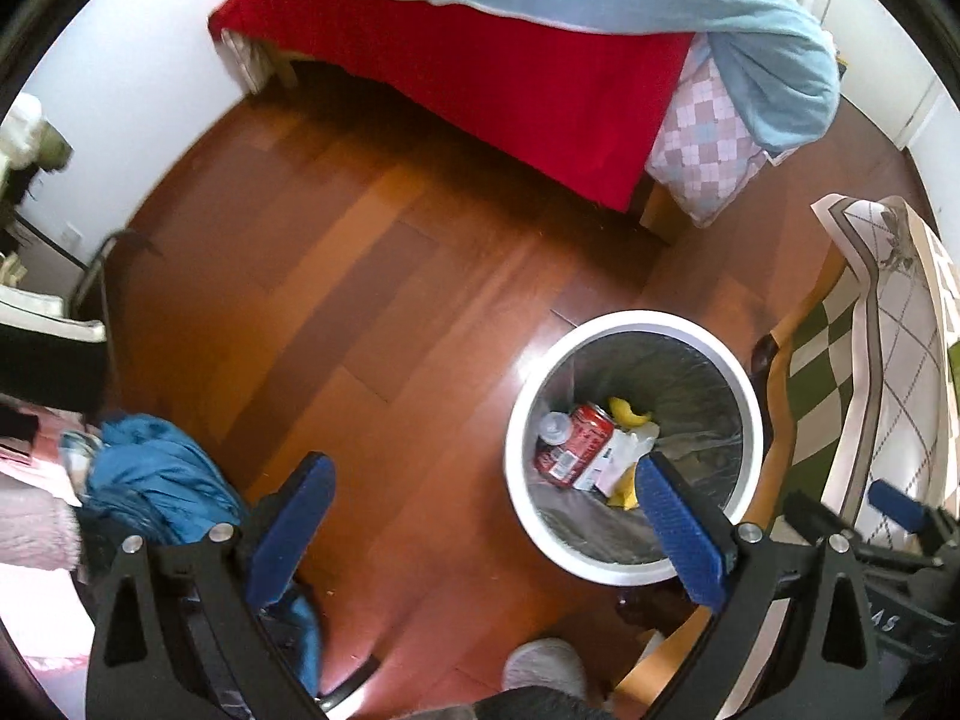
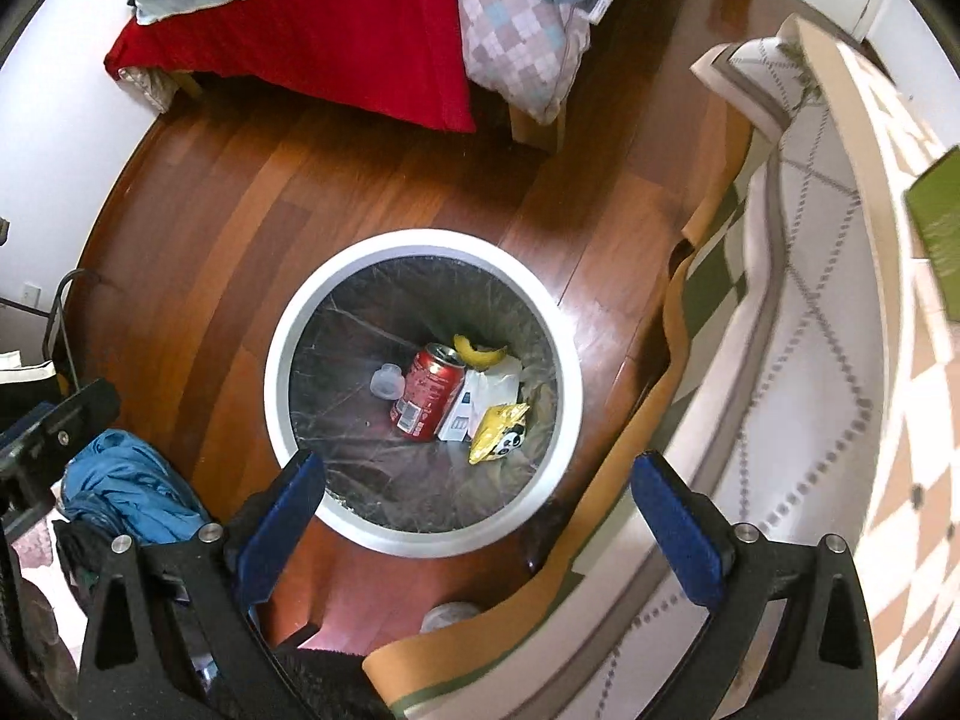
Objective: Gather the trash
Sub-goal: 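Carry the lid and orange peel to the trash bin and release them, then move both tools back over the table toward the wrapper and medicine box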
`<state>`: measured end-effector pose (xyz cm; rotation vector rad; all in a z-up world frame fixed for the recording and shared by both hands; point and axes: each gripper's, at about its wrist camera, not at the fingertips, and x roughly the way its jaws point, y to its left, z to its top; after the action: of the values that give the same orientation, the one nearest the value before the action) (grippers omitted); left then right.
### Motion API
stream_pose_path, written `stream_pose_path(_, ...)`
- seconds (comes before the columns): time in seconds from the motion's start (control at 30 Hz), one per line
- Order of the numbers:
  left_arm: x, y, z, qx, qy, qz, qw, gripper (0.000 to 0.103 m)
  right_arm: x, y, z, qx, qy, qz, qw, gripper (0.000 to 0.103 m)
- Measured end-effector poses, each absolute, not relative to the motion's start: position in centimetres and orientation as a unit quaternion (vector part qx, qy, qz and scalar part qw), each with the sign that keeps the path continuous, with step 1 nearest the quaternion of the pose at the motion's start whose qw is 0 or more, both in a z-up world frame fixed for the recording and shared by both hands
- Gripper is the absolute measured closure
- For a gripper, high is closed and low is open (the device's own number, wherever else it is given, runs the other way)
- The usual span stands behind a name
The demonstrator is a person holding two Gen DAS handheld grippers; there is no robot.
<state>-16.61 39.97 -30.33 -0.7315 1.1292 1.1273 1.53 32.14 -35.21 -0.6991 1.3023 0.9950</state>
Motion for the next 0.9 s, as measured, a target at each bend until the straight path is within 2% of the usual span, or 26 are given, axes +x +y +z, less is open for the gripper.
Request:
stream_pose_path(0.5, -17.7, 34.8, -22.3, -0.259, 0.464, 0.524, 0.665, 0.001, 0.8, 26.9, -27.3, -0.263, 0.533, 0.467, 0.655, 0.000)
stream_pose_path(0.9, -14.3, 29.9, -15.2, -0.234, 0.415, 0.520, 0.709, 0.001, 4.5, 19.2, -18.4, -0.161, 0.516, 0.489, 0.685, 0.000)
